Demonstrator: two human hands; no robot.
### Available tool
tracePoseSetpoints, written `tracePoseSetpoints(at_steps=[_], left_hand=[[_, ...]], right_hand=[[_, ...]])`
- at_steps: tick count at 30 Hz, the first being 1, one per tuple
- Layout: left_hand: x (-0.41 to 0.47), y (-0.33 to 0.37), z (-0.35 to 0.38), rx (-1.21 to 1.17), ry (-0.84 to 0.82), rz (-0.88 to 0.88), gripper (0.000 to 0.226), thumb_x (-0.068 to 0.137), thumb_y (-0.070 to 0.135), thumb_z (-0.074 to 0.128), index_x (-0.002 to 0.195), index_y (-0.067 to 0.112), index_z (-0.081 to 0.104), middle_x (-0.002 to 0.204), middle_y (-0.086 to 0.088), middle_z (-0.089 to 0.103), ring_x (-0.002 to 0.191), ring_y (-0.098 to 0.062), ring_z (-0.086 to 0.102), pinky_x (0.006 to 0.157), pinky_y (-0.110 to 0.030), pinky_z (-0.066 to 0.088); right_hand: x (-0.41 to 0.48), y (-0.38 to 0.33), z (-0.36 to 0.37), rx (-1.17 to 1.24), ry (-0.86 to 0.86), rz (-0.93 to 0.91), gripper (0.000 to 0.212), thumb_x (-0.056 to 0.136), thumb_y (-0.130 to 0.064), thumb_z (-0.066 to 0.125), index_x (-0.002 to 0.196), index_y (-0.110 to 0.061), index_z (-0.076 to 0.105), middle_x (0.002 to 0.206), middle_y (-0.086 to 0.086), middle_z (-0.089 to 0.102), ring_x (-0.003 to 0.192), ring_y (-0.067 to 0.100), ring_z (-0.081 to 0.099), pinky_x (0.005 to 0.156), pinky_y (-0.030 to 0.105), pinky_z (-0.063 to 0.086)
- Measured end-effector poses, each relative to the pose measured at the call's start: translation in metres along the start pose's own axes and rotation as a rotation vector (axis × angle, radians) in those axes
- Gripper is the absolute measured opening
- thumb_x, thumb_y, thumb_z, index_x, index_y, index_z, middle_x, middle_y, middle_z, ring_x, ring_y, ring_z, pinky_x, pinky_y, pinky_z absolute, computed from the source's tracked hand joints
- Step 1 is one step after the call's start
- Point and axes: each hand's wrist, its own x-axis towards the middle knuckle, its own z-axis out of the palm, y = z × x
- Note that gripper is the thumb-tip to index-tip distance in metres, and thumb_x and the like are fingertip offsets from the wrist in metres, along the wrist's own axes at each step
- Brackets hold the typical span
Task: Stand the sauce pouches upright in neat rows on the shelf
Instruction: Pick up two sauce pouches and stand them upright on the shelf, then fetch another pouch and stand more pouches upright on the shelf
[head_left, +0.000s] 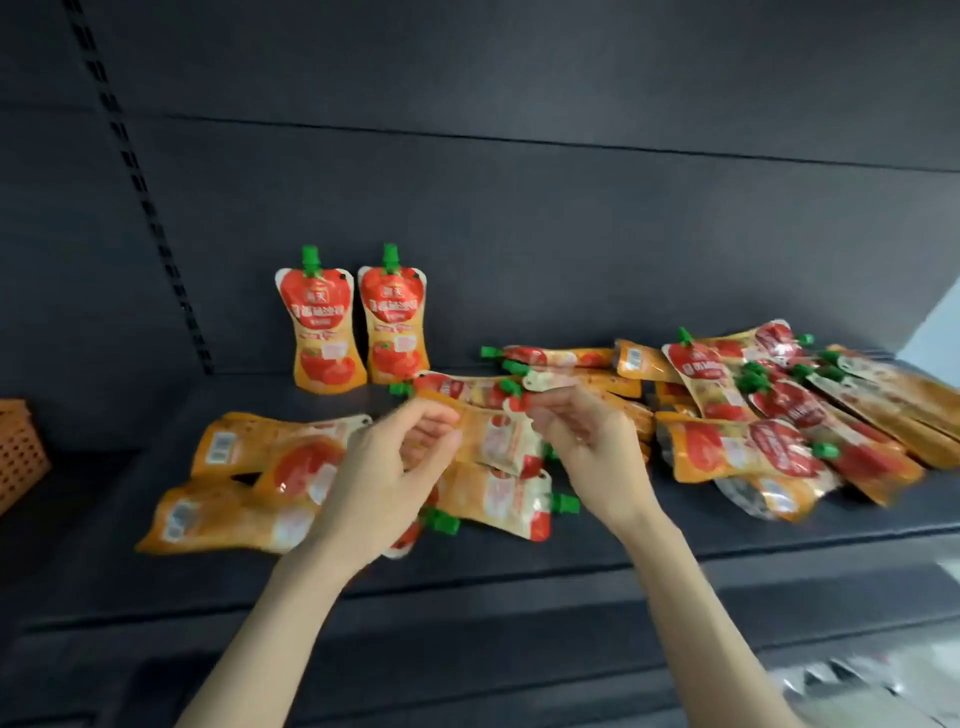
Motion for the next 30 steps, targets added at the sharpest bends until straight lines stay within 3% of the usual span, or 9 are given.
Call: tracePoseSetpoints(at_steps=[3,6,10,13,15,18,22,26,30], left_hand=[[-0.065,0.031,0.055,-0.115,0.012,0.001,0.013,0.088,0.015,0.062,0.092,0.027,0.064,0.090,0.019,0.067,0.085,0.001,0.063,0.073,-0.009,0.046],[-0.125,0.046,0.115,-0.222,0.000,-0.083,0.012,0.088,0.015,0.062,0.093,0.025,0.065,0.087,0.013,0.069,0.085,-0.005,0.066,0.076,-0.015,0.049],[-0.184,0.052,0.181,-0.274,-0.117,-0.275,0.012,0.090,0.017,0.060,0.092,0.028,0.064,0.087,0.006,0.070,0.080,-0.017,0.068,0.072,-0.031,0.054],[-0.220,0.039,0.217,-0.283,-0.187,-0.369,0.008,0.090,0.019,0.059,0.090,0.027,0.063,0.084,0.002,0.070,0.083,-0.017,0.067,0.073,-0.025,0.053],[-0.242,0.023,0.237,-0.268,-0.227,-0.419,0.005,0.089,0.022,0.059,0.091,0.023,0.063,0.084,0.000,0.070,0.083,-0.017,0.067,0.077,-0.029,0.052],[-0.277,-0.015,0.267,-0.250,-0.278,-0.571,0.011,0.090,0.009,0.059,0.094,0.017,0.064,0.087,-0.001,0.070,0.082,-0.014,0.067,0.078,-0.027,0.052],[-0.331,-0.089,0.310,-0.187,-0.329,-0.752,0.022,0.089,0.005,0.059,0.086,0.027,0.060,0.079,0.003,0.068,0.074,-0.009,0.065,0.071,-0.018,0.049],[-0.402,-0.195,0.363,-0.129,-0.368,-0.919,0.025,0.088,0.007,0.060,0.080,0.030,0.058,0.072,0.004,0.066,0.067,-0.013,0.062,0.073,-0.031,0.050],[-0.482,-0.313,0.429,-0.121,-0.326,-1.172,0.026,0.088,0.002,0.058,0.078,0.026,0.057,0.070,0.000,0.065,0.067,-0.019,0.062,0.074,-0.035,0.048]], right_hand=[[-0.068,0.020,-0.046,0.055,-0.038,0.047,0.012,0.091,-0.015,0.057,0.093,-0.025,0.064,0.090,-0.011,0.070,0.084,0.002,0.064,0.073,0.012,0.048],[-0.134,0.047,-0.086,0.056,-0.079,0.106,0.019,0.091,-0.014,0.057,0.088,-0.032,0.062,0.086,-0.012,0.070,0.082,0.004,0.065,0.074,0.017,0.050],[-0.208,0.086,-0.123,0.053,-0.135,0.287,0.020,0.091,-0.011,0.056,0.087,-0.029,0.063,0.086,-0.011,0.070,0.084,0.005,0.065,0.077,0.022,0.051],[-0.251,0.120,-0.133,0.063,-0.131,0.394,0.018,0.088,-0.011,0.052,0.085,-0.026,0.063,0.083,-0.006,0.069,0.081,0.013,0.065,0.070,0.024,0.051],[-0.276,0.146,-0.132,0.047,-0.111,0.452,0.017,0.086,-0.014,0.052,0.084,-0.027,0.063,0.083,-0.005,0.070,0.078,0.011,0.065,0.068,0.023,0.049],[-0.314,0.191,-0.118,0.002,-0.140,0.553,0.016,0.086,-0.007,0.055,0.086,-0.020,0.065,0.081,-0.001,0.071,0.077,0.017,0.066,0.070,0.033,0.053],[-0.362,0.262,-0.072,-0.004,-0.185,0.700,0.015,0.084,-0.015,0.051,0.083,-0.026,0.062,0.077,-0.003,0.068,0.078,0.021,0.068,0.076,0.045,0.055],[-0.422,0.359,-0.002,-0.013,-0.268,0.826,0.015,0.081,-0.018,0.050,0.082,-0.020,0.065,0.073,-0.004,0.068,0.074,0.021,0.068,0.073,0.042,0.055],[-0.493,0.482,0.074,-0.016,-0.313,0.976,0.014,0.087,-0.013,0.055,0.090,-0.008,0.067,0.083,0.008,0.072,0.078,0.021,0.067,0.074,0.035,0.052]])
